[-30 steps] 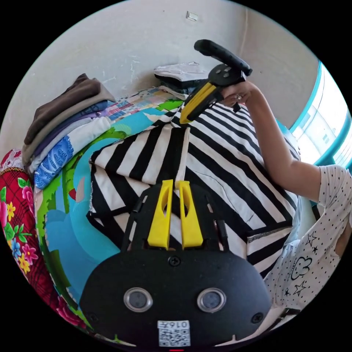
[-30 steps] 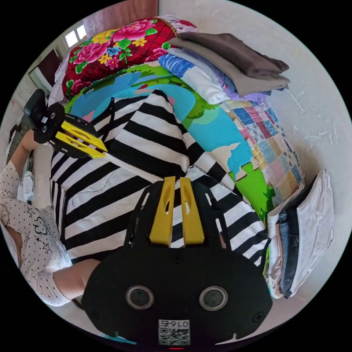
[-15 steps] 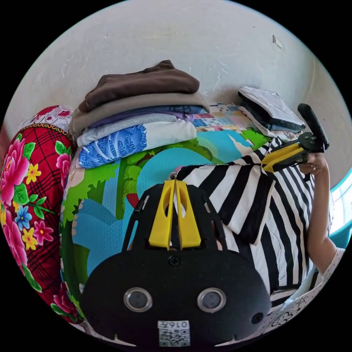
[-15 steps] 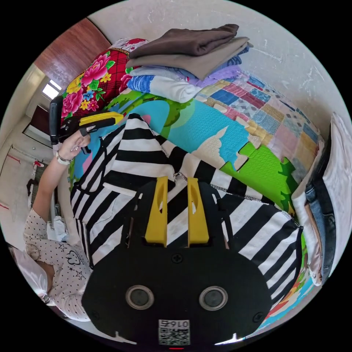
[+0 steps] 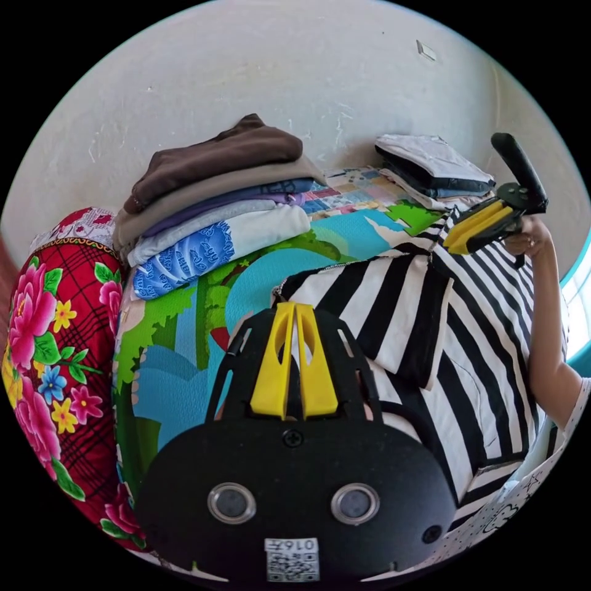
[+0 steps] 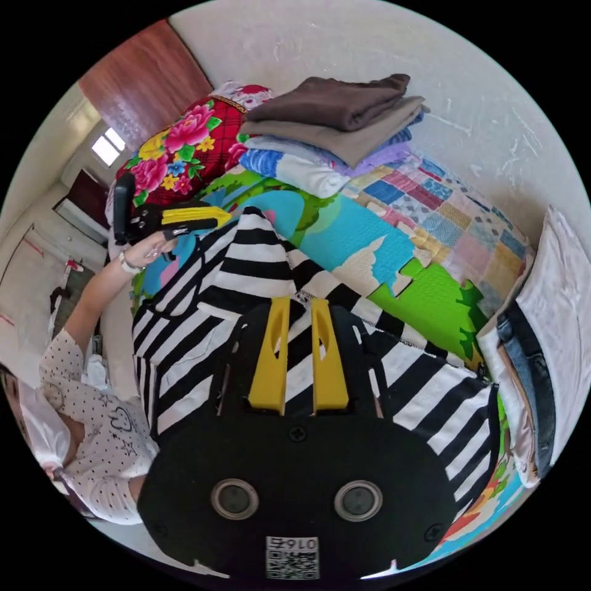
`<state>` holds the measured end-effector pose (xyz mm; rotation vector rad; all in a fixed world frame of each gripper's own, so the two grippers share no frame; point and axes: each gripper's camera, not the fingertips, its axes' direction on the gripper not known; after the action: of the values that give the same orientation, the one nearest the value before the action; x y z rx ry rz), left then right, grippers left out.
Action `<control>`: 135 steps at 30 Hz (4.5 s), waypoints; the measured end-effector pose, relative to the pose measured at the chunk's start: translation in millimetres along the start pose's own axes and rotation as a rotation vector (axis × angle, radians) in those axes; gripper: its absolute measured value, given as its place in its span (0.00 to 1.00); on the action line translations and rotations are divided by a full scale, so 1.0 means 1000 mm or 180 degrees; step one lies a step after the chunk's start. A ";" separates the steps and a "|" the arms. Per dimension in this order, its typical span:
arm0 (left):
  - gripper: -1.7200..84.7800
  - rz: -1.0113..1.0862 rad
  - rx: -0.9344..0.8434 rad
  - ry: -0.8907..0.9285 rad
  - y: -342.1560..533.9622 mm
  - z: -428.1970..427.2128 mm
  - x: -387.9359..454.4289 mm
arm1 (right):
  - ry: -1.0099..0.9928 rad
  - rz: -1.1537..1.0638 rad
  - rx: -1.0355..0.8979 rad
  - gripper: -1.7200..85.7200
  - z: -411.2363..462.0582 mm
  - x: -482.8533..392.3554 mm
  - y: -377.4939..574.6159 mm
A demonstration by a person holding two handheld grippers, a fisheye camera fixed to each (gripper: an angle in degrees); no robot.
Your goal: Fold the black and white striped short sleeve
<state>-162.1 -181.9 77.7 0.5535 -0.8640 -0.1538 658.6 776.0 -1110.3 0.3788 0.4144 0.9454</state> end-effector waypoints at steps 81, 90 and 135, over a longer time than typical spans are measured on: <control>0.01 0.0776 -0.0604 0.1038 0.144 -0.108 0.052 | -0.0041 0.0775 0.3400 0.02 0.099 -0.319 0.369; 0.01 0.0313 -0.0636 0.0198 0.271 -0.159 0.115 | -0.0027 -0.0507 0.6043 0.02 0.038 -0.515 0.748; 0.04 0.2007 0.1293 0.1389 0.475 -0.223 0.721 | -0.1105 0.2338 0.2555 0.07 0.579 -0.367 1.085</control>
<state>431.0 60.8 697.8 0.6336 -0.6040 0.7085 2.1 969.9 -24.5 1.4774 0.3198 1.3635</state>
